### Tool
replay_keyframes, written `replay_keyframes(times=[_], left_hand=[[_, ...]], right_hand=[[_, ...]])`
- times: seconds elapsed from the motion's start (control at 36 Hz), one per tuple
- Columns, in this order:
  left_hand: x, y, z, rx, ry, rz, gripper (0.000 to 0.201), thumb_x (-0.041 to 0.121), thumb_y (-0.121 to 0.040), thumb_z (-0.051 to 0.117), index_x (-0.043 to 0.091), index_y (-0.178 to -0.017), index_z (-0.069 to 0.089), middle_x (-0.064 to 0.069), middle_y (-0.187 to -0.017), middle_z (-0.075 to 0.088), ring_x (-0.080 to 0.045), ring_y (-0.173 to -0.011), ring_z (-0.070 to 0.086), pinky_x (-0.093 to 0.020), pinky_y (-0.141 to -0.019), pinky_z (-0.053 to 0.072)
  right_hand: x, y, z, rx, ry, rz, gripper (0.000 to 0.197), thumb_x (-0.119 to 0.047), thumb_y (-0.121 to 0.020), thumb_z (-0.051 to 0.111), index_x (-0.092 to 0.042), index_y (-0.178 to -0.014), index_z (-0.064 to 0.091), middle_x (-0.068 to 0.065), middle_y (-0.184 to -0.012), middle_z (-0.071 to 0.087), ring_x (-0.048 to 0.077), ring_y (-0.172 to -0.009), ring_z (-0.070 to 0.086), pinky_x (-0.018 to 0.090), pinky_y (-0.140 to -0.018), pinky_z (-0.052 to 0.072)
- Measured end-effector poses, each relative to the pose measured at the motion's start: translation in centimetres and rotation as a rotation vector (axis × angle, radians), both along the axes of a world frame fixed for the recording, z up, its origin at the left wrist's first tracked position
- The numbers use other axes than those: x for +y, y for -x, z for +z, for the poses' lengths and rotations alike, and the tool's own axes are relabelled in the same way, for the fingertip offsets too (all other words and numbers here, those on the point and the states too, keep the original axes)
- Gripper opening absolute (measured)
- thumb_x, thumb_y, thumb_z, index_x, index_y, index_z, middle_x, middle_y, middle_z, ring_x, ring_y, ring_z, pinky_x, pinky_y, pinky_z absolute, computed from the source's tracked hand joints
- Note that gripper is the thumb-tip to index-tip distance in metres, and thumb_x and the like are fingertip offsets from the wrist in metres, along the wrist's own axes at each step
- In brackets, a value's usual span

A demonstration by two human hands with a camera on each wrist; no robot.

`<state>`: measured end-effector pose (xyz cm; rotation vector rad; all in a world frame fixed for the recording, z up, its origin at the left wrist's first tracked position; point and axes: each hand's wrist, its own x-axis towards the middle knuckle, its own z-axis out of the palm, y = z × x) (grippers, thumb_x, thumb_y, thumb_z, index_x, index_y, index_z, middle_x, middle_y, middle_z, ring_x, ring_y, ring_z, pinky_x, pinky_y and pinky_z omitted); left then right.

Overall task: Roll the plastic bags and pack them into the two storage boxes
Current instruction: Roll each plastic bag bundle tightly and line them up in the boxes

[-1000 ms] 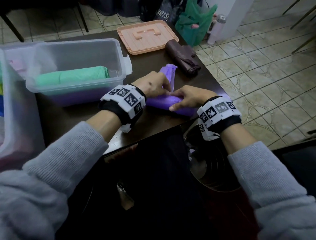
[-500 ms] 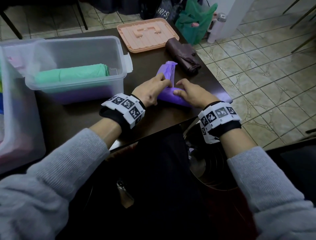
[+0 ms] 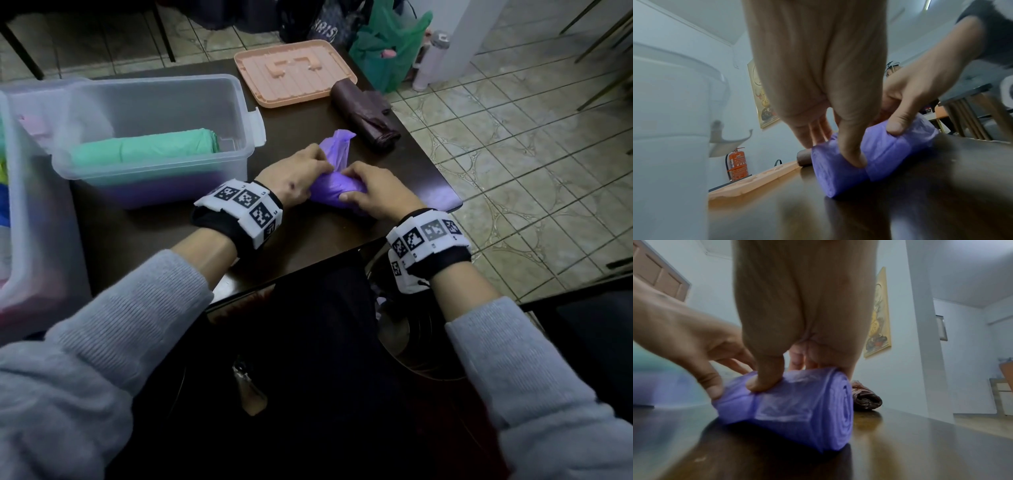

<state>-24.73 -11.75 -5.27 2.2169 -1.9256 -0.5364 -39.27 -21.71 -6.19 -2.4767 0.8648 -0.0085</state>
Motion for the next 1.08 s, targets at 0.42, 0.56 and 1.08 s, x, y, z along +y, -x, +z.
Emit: replay_keyframes(times=[0.42, 0.56, 1.08], left_hand=[[1.2, 0.0, -0.4, 0.041, 0.012, 0.089, 0.046, 0.0, -0.077, 0.066, 0.004, -0.118, 0.046, -0.022, -0.114, 0.058, -0.039, -0.104, 0.055, -0.038, -0.083, 0.042], [0.5, -0.5, -0.1, 0.105, -0.032, 0.122, 0.057, 0.004, -0.075, 0.072, 0.008, -0.128, 0.052, -0.016, -0.127, 0.049, -0.033, -0.118, 0.048, -0.036, -0.098, 0.038], [1.4, -1.1, -1.0, 0.223, 0.052, 0.163, 0.057, 0.011, -0.079, 0.072, 0.014, -0.132, 0.05, -0.011, -0.129, 0.055, -0.027, -0.119, 0.05, -0.028, -0.095, 0.035]], right_hand=[[-0.1, -1.1, 1.1, 0.044, -0.065, -0.042, 0.04, -0.016, -0.089, 0.054, -0.01, -0.128, 0.045, 0.011, -0.132, 0.045, 0.025, -0.123, 0.044, 0.035, -0.107, 0.034], [1.9, -0.4, 0.3, -0.099, 0.073, -0.021, 0.047, -0.02, -0.074, 0.073, -0.011, -0.106, 0.04, 0.015, -0.116, 0.043, 0.028, -0.108, 0.043, 0.037, -0.094, 0.038], [0.0, -0.7, 2.0, 0.264, -0.053, 0.051, 0.045, -0.029, -0.093, 0.056, -0.011, -0.133, 0.046, 0.01, -0.132, 0.053, 0.025, -0.115, 0.051, 0.026, -0.09, 0.034]])
